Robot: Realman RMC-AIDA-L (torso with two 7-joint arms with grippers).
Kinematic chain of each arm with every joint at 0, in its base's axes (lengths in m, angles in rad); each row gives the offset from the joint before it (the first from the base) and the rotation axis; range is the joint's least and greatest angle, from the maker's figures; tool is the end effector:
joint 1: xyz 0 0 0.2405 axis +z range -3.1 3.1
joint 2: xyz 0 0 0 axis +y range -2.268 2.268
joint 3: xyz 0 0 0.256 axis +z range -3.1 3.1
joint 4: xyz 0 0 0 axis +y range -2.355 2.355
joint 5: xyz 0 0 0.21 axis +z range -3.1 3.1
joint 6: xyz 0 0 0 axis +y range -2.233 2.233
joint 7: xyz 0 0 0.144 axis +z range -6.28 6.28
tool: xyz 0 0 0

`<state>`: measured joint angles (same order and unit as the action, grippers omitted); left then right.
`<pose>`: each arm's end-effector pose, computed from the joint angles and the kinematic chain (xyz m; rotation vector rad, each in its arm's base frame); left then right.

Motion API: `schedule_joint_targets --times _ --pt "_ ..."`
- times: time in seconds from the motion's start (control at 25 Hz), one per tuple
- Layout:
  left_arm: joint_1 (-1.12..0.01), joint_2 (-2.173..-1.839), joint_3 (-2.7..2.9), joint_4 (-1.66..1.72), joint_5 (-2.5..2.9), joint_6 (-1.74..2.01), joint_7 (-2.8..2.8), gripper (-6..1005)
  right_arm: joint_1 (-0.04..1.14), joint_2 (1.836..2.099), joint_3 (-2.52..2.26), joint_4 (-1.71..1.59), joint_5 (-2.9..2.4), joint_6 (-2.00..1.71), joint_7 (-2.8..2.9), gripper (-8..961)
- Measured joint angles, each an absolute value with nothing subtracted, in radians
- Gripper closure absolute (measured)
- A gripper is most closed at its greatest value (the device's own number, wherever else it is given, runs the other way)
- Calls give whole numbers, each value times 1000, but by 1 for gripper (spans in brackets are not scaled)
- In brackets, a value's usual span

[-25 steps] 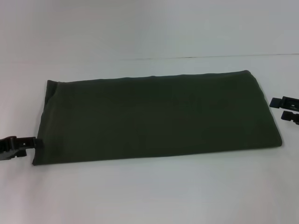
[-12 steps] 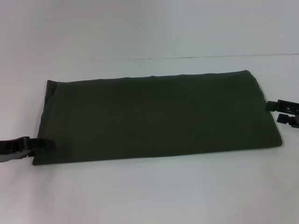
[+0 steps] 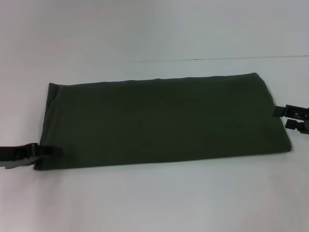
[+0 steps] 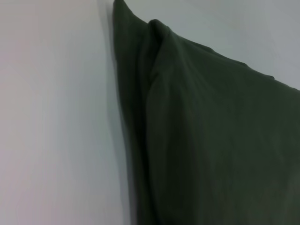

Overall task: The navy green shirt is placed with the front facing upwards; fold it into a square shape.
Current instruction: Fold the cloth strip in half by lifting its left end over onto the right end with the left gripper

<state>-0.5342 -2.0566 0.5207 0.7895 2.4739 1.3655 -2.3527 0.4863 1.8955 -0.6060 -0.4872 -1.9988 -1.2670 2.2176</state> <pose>-0.3357 0.3397 0.0377 -2.0352 -1.7978 -0.3123 0.3538 0.3471 0.0645 -1.8963 1.8137 0.7332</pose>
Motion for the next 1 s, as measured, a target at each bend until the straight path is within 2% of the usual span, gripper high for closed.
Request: schedule_joint_targets --times 0.2,0.4,0.76,1.0 --pt "-527 -2059 524 804 2478 1363 -2343 422 486 1895 -605 -489 -1999 -1267 2218 117" --pt "-534 -2059 532 803 2488 1350 -2343 648 487 1894 -605 -490 -1999 -1268 2218 117" --pt "-543 -2055 538 804 2488 1351 -2346 907 495 1884 -613 -527 -2011 -1302 2247 117" --pt "-551 -2051 549 802 2488 1354 -2347 919 520 1859 -614 -711 -2169 -1354 2492 118"
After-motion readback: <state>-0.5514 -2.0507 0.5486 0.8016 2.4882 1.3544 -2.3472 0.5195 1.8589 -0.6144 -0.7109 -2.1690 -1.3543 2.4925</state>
